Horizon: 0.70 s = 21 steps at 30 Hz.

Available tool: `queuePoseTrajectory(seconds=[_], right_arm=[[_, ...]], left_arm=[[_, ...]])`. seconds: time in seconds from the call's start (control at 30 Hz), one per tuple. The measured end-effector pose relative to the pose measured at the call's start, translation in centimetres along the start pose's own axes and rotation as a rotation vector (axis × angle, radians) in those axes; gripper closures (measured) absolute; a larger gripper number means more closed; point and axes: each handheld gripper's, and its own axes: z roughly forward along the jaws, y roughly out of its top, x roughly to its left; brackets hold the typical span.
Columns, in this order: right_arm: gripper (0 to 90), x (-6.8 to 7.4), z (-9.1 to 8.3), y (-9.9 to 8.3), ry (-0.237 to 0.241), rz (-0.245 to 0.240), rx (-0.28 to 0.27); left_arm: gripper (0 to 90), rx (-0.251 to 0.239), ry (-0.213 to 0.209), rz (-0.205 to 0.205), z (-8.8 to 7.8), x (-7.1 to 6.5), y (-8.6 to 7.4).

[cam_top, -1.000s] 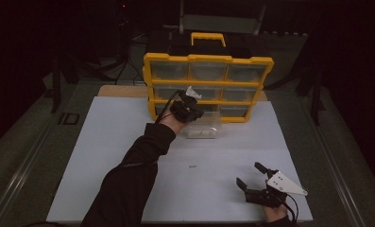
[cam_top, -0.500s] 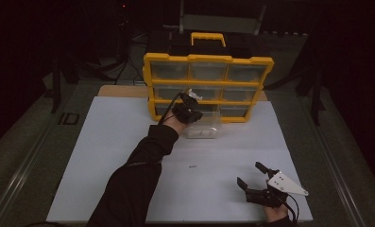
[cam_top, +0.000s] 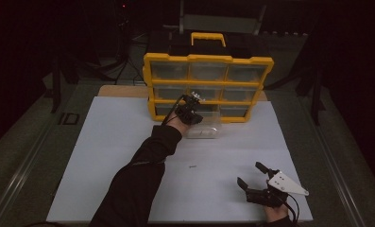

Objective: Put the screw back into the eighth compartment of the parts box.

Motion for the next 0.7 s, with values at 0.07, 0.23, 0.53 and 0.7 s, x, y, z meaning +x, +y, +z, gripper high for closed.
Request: queuePoseTrajectory(seconds=[0.07, 0.23, 0.53, 0.7], right_arm=[[8.8, 0.0, 0.0, 0.0, 0.006, 0.008, 0.000], [8.8, -0.1, 0.0, -0.1, 0.010, 0.011, 0.001], [8.8, 0.0, 0.1, -0.1, 0.009, 0.007, 0.006], [8.8, 0.0, 0.1, -0.1, 0.010, 0.006, 0.008]], left_arm=[[85.6, -0.003, -0.006, -0.001, -0.1, -0.1, 0.0], [69.6, -0.008, -0.020, -0.024, -0.4, 0.0, 0.0], [48.8, -0.107, -0.061, -0.040, -2.8, -0.2, 0.1], [41.8, -0.144, -0.087, -0.027, -3.9, -0.8, 0.2]])
